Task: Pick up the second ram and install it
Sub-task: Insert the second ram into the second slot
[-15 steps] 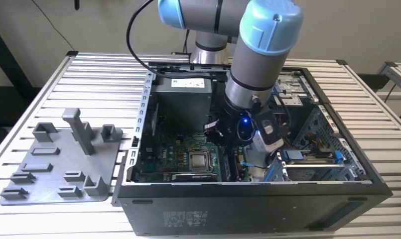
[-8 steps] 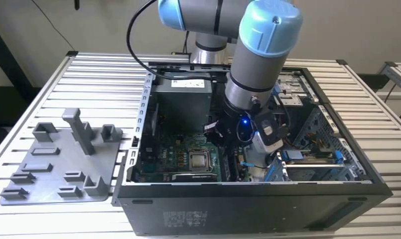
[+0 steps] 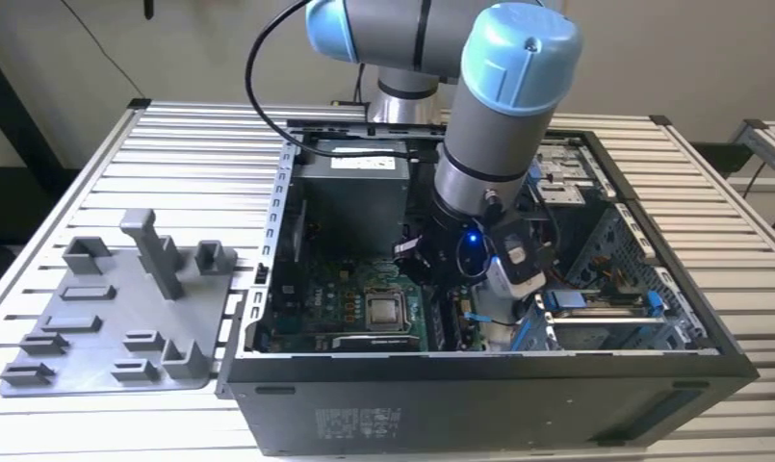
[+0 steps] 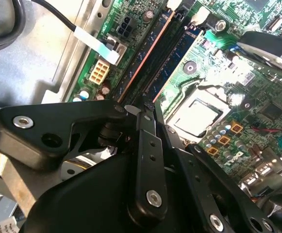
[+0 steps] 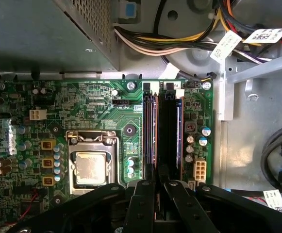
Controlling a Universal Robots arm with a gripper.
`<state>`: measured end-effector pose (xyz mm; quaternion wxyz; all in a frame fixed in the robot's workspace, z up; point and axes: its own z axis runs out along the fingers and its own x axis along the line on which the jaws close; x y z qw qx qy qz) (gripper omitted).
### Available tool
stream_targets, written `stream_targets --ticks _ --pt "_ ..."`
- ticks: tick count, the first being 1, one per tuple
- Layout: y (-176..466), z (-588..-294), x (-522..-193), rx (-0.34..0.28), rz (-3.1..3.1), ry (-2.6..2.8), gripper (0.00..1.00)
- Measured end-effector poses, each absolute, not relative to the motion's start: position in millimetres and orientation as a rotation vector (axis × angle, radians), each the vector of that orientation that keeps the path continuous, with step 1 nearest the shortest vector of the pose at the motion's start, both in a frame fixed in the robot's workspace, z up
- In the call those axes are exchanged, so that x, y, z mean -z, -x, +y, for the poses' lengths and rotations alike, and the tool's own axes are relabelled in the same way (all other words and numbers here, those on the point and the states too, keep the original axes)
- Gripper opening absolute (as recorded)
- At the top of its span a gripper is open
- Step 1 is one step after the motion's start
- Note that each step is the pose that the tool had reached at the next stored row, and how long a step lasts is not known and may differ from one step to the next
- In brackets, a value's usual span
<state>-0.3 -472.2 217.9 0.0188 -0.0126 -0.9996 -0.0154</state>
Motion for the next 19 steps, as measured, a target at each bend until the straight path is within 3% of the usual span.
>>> stream_targets --ticks 16,18,19 --pt "0.3 -472.2 -214.2 0.048 -3.103 0.039 0.14" --pt "0.3 -472.2 -213.8 0.049 -3.104 0.039 0.15" --pt "0.3 -472.2 -213.9 0.048 -3.104 0.039 0.22"
